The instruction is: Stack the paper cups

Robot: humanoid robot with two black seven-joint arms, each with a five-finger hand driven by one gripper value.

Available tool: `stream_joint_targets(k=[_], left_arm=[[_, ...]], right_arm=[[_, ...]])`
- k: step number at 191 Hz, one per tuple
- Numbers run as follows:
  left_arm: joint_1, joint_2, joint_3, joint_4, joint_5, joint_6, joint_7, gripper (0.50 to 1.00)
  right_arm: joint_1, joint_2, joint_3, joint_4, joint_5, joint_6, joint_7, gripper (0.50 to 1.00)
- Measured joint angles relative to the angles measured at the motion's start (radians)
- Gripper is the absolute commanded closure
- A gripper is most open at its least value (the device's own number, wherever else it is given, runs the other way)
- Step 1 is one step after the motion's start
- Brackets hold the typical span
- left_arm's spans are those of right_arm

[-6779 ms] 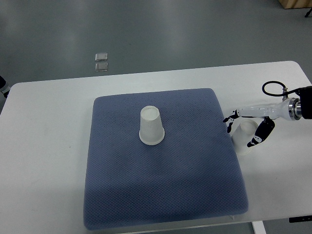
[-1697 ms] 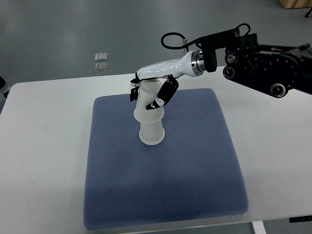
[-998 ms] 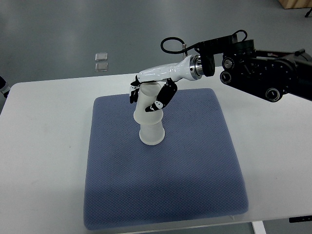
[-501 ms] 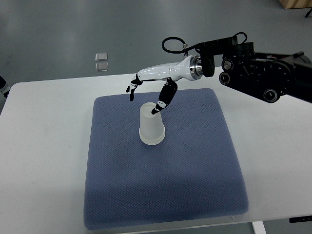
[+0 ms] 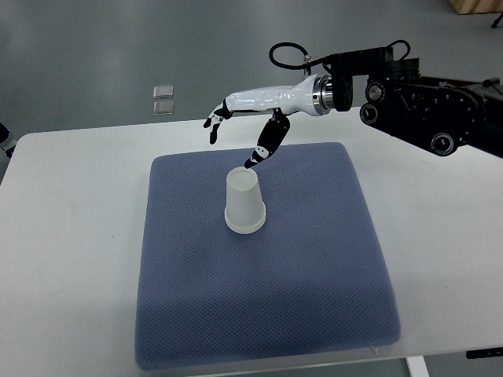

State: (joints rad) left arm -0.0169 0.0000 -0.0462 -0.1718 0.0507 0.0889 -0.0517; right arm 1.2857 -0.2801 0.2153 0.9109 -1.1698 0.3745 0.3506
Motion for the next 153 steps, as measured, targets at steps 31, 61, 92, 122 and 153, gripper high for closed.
stream_joint_targets(k=[31, 61, 92, 122, 153], left_arm=[[0.000, 0.000, 0.000, 0.000, 0.000, 0.000, 0.000, 0.500], [0.000, 0.000, 0.000, 0.000, 0.000, 0.000, 0.000, 0.500], [0.000, 0.000, 0.000, 0.000, 0.000, 0.000, 0.000, 0.500], [0.000, 0.000, -0.001, 0.000, 0.000, 0.000, 0.000, 0.500], [0.000, 0.000, -0.001, 0.000, 0.000, 0.000, 0.000, 0.500]], right_arm=[[-0.064, -0.071, 0.042, -0.029, 0.153, 0.000, -0.003, 0.597], [-0.115, -0.071, 0.044, -0.093, 0.388, -0.036, -0.003, 0.597], [-0.179, -0.063, 0.045, -0.148, 0.606, -0.072, -0.003, 0.597], [-0.226, -0.014, 0.100, -0.237, 0.815, -0.146, -0.002, 0.597], [-0.262, 0.030, 0.208, -0.332, 1.022, -0.202, -0.002, 0.597]])
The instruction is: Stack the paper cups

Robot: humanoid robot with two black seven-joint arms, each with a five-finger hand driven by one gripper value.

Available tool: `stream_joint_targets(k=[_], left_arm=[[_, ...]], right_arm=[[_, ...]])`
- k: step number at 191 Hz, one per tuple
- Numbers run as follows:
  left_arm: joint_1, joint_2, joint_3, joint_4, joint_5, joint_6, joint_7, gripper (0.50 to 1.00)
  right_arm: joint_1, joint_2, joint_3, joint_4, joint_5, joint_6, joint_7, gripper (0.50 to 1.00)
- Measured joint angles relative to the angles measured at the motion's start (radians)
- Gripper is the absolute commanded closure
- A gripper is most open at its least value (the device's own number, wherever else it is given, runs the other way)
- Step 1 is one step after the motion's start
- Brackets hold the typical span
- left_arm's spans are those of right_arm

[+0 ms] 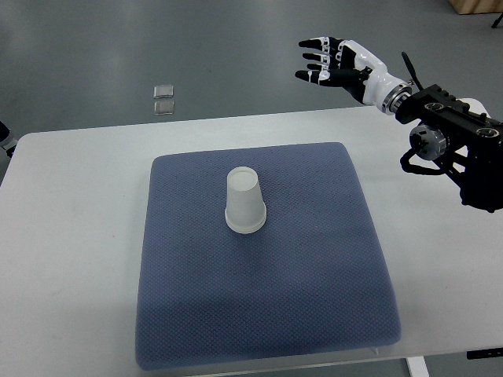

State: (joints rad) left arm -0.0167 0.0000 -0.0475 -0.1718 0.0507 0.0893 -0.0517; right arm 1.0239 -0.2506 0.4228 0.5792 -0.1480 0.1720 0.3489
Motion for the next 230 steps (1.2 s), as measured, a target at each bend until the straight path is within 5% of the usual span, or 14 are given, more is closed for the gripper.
stream_joint_targets(k=[82, 134, 230], left_arm=[[0.000, 0.000, 0.000, 0.000, 0.000, 0.000, 0.000, 0.500], [0.000, 0.000, 0.000, 0.000, 0.000, 0.000, 0.000, 0.500], [0.000, 0.000, 0.000, 0.000, 0.000, 0.000, 0.000, 0.500]], right_arm=[[-0.090, 0.053, 0.181, -0.082, 0.256, -0.024, -0.002, 0.597], [-0.108, 0.049, 0.098, -0.085, 0.246, 0.036, -0.089, 0.595], [-0.150, 0.044, 0.091, -0.091, 0.252, 0.046, -0.046, 0.593]])
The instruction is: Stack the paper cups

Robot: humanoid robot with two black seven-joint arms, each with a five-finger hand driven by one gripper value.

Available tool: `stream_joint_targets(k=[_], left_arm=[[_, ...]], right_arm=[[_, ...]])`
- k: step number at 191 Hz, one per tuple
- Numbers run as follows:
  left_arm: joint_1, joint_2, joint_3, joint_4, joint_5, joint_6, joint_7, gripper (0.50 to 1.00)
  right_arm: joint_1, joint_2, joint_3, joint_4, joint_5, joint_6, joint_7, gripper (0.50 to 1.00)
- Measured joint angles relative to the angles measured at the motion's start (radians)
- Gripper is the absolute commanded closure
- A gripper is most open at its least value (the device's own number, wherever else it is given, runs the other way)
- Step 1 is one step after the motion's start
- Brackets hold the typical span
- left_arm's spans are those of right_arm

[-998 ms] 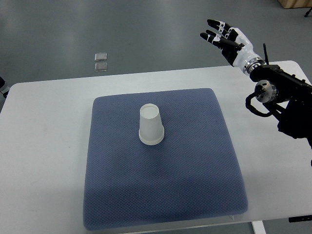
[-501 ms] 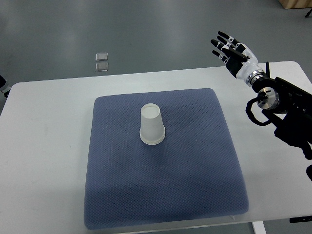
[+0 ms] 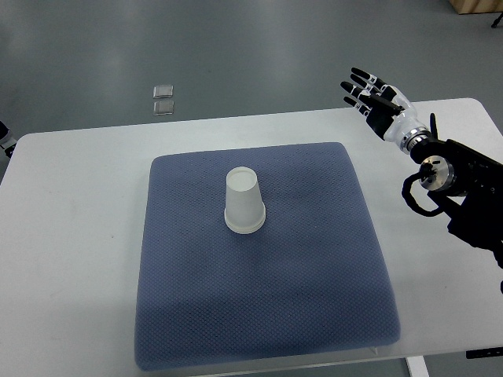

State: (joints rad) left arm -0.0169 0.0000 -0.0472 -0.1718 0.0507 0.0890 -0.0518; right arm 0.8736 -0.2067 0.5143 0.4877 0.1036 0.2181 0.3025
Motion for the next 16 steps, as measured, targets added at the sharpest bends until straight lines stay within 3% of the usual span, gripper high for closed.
stream_joint_targets(k=[16], left_arm=[[0.000, 0.000, 0.000, 0.000, 0.000, 0.000, 0.000, 0.500]], right_arm=[[-0.009, 0.004, 0.001, 0.000, 0.002, 0.000, 0.001, 0.593]])
